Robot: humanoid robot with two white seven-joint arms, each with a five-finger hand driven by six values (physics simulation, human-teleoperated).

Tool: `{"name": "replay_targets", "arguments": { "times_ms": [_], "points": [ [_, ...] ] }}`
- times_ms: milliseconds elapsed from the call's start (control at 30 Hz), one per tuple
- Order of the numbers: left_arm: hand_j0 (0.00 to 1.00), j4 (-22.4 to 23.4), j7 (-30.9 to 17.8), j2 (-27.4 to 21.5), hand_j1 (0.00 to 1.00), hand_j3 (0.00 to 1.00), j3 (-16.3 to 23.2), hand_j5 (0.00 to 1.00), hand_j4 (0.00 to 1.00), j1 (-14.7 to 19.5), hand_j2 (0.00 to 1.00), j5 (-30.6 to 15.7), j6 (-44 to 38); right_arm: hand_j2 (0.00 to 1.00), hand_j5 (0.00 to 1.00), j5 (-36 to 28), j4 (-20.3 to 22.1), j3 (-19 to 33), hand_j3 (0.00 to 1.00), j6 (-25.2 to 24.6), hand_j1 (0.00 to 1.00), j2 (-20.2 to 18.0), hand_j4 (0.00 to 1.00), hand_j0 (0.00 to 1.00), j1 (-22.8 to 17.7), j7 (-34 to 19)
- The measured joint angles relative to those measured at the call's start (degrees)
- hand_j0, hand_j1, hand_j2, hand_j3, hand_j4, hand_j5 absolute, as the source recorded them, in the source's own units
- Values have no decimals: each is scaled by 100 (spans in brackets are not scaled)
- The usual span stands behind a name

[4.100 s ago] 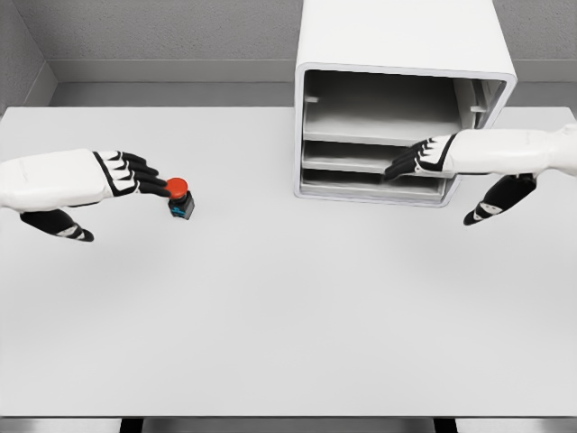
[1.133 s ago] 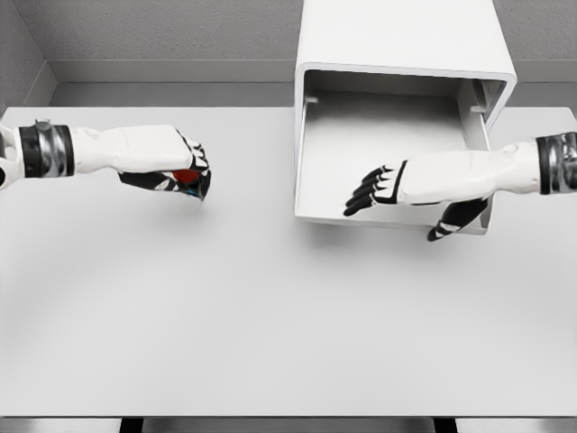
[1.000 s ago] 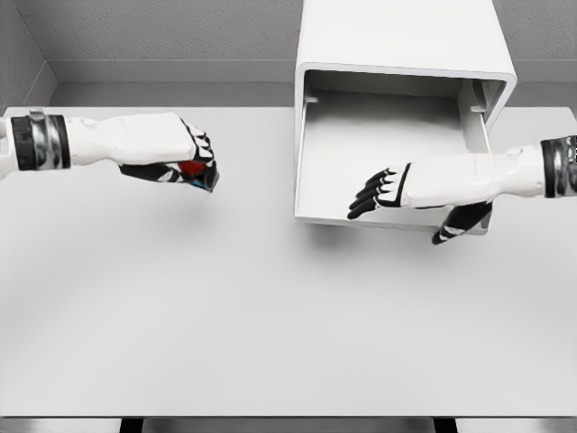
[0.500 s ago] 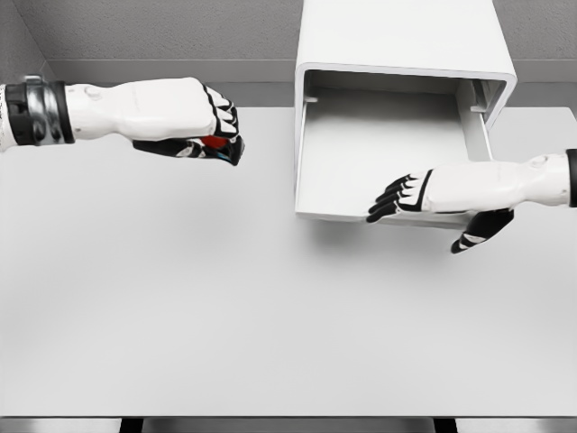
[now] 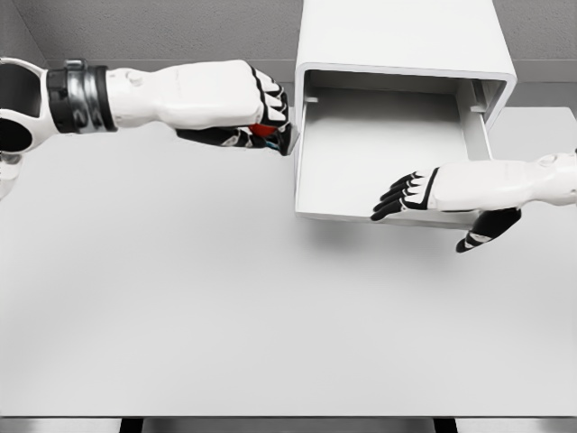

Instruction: Slide open multi-storey tabletop storage cabinets and put open load switch and slide close multi-storey tabletop storage cabinets

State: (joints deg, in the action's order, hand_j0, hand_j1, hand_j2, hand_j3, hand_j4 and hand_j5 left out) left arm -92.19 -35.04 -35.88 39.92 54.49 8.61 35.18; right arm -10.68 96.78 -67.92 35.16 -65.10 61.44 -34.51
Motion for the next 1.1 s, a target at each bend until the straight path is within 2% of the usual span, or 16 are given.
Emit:
{"name": "replay_targets", "arguments": {
  "times_ms": [200, 400, 733, 1100],
  "points": [
    [46, 16, -1, 292, 46, 46, -3, 46, 46, 79, 46, 46, 1, 100, 100, 0, 20, 14, 100, 0, 100, -112, 100, 100, 17, 10],
    [46, 106, -2, 789, 46, 46, 53, 46, 46, 35, 46, 326, 2, 100, 100, 3, 38, 18, 100, 0, 100, -136, 100, 100, 35, 50],
    [46, 894, -2, 1502, 46, 46, 99, 46, 46, -9, 46, 669, 2, 100, 100, -2, 43, 33, 100, -1, 100, -191, 100, 100, 35, 108],
    [46, 1185, -1, 1905, 46, 46, 102, 46, 46, -79, 46, 970, 1, 100, 100, -1, 47, 36, 100, 0, 100, -226, 100, 100, 35, 118]
  ]
}}
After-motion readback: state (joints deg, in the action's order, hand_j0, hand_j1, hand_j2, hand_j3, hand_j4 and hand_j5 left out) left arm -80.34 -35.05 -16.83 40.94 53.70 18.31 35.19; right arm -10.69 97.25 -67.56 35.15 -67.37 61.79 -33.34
